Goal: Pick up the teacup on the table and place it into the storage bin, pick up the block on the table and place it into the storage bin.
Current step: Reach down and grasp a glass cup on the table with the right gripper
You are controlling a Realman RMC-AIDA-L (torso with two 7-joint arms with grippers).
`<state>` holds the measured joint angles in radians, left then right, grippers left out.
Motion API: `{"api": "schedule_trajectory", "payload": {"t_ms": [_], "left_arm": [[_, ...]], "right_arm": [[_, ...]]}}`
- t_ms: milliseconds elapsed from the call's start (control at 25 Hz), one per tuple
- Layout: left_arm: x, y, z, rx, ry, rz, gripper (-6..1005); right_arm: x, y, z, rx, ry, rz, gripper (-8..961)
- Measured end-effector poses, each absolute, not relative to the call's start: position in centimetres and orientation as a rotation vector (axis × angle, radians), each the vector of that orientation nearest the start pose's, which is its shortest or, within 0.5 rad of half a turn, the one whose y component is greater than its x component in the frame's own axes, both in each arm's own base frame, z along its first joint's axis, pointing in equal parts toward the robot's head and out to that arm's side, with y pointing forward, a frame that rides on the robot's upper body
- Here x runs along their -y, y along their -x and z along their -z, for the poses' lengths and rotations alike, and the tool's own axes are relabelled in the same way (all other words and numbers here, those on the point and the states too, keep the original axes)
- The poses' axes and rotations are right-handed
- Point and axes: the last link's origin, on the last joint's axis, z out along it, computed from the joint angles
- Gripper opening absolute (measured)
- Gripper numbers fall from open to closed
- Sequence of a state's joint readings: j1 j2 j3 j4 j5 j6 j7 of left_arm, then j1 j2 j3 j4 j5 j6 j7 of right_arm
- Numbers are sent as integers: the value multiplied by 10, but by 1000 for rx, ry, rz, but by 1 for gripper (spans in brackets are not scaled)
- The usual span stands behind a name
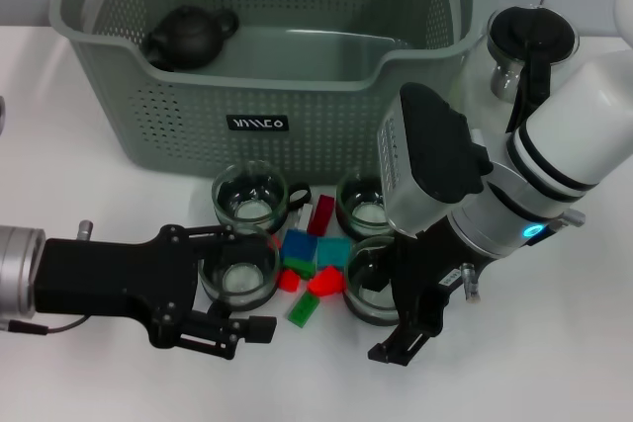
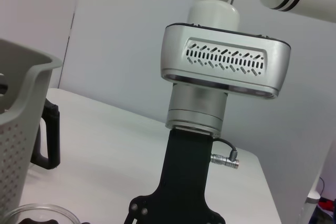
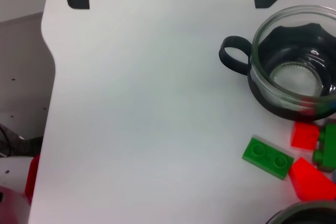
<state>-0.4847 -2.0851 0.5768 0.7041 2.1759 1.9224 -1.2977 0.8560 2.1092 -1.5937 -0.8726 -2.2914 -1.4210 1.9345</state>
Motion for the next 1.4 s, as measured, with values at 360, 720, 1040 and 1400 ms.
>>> {"api": "schedule_trajectory", "payload": {"t_ms": [360, 720, 1040, 1400], "left_arm": [[-273, 265, -10, 518, 2987, 805, 934], [-274, 266, -10, 518, 2984, 803, 934], [-274, 266, -9, 519, 2980, 800, 935], [-274, 266, -9, 519, 2978, 805, 935]], "right_arm": [[-338, -147, 101, -81, 3197, 596, 915], [-338, -148, 102, -74, 3198, 607, 916], [-339, -145, 101, -69, 3184, 630, 916], [-342, -141, 102, -26, 3152, 714, 916]]}}
